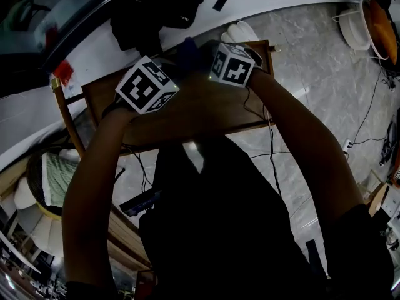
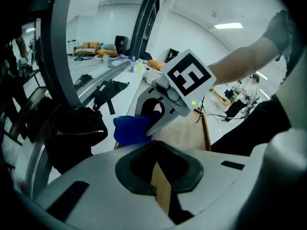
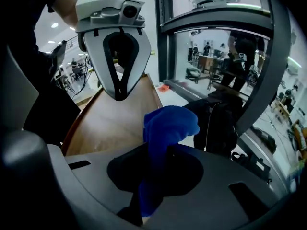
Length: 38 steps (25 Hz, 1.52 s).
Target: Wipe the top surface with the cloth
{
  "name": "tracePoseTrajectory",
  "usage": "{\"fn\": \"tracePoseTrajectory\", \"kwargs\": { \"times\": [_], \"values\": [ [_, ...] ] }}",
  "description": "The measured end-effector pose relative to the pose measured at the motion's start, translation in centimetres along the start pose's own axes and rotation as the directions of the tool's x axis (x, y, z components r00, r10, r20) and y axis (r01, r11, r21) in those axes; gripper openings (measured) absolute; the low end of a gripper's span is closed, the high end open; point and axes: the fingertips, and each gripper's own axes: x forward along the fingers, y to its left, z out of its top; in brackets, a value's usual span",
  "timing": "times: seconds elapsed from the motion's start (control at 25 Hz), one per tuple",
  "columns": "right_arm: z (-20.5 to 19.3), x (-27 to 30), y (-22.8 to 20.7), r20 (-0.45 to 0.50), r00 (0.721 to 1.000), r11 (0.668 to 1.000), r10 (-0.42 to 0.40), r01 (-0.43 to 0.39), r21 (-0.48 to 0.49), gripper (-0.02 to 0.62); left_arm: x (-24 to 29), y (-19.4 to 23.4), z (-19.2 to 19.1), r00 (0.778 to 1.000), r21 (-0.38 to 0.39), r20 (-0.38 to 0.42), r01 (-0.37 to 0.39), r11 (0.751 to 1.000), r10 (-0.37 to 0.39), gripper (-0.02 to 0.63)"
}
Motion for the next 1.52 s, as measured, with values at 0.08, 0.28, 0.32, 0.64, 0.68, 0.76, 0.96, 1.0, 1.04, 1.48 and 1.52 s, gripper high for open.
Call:
{"fn": "tracePoseTrajectory", "kwargs": {
  "times": [0.08, 0.28, 0.32, 0.64, 0.68, 0.76, 0.96, 1.0, 1.04, 1.48, 1.52],
  "values": [
    [0.0, 0.1, 0.0, 0.007, 1.0, 1.0, 0.001, -0.001, 0.011, 0.063, 0.2, -0.3, -0.3, 1.0, 0.0, -0.005, 0.008, 1.0, -0.008, 0.009],
    [-0.3, 0.0, 0.7, 0.024, 0.999, 0.998, 0.023, -0.024, 0.058, 0.063, 0.5, -1.1, -1.0, 1.0, -0.027, -0.003, 0.02, 0.999, -0.02, 0.009],
    [-0.4, -0.1, 1.0, 0.026, 0.999, 0.998, 0.03, -0.032, 0.061, 0.063, 0.6, -1.3, -1.3, 1.0, -0.031, -0.003, 0.025, 0.999, -0.025, 0.009],
    [-2.0, -0.3, 7.7, 0.006, 0.992, 0.992, 0.123, -0.124, 0.033, 0.063, 1.0, -4.6, -4.4, 0.996, -0.015, -0.037, 0.086, 0.996, -0.086, 0.009],
    [-2.3, -0.3, 8.9, 0.009, 0.99, 0.99, 0.138, -0.138, 0.034, 0.063, 0.9, -5.3, -4.8, 0.994, -0.005, -0.045, 0.098, 0.995, -0.098, 0.009],
    [-2.7, -0.4, 11.4, 0.027, 0.986, 0.985, 0.165, -0.166, 0.051, 0.063, 0.7, -6.7, -5.7, 0.991, 0.007, -0.061, 0.123, 0.992, -0.123, 0.009],
    [-3.8, -0.9, 16.9, 0.036, 0.97, 0.969, 0.239, -0.24, 0.053, 0.063, -0.2, -9.3, -6.6, 0.986, -0.01, -0.045, 0.159, 0.987, -0.159, 0.009],
    [-4.0, -1.0, 17.9, 0.031, 0.966, 0.965, 0.256, -0.257, 0.044, 0.063, -0.3, -9.6, -6.7, 0.985, -0.011, -0.042, 0.166, 0.986, -0.166, 0.009],
    [-4.2, -1.1, 18.8, 0.026, 0.962, 0.961, 0.273, -0.274, 0.037, 0.063, -0.3, -10.0, -6.8, 0.984, -0.009, -0.042, 0.174, 0.985, -0.174, 0.009],
    [-4.9, -1.6, 21.6, 0.018, 0.918, 0.913, 0.396, -0.395, 0.097, 0.063, 0.3, -10.7, -5.3, 0.98, 0.032, -0.049, 0.192, 0.981, -0.191, 0.009],
    [-4.5, -1.8, 20.9, 0.048, 0.918, 0.91, 0.393, -0.396, 0.121, 0.063, 0.3, -10.4, -4.9, 0.982, 0.041, -0.049, 0.183, 0.982, -0.181, 0.009]
  ]
}}
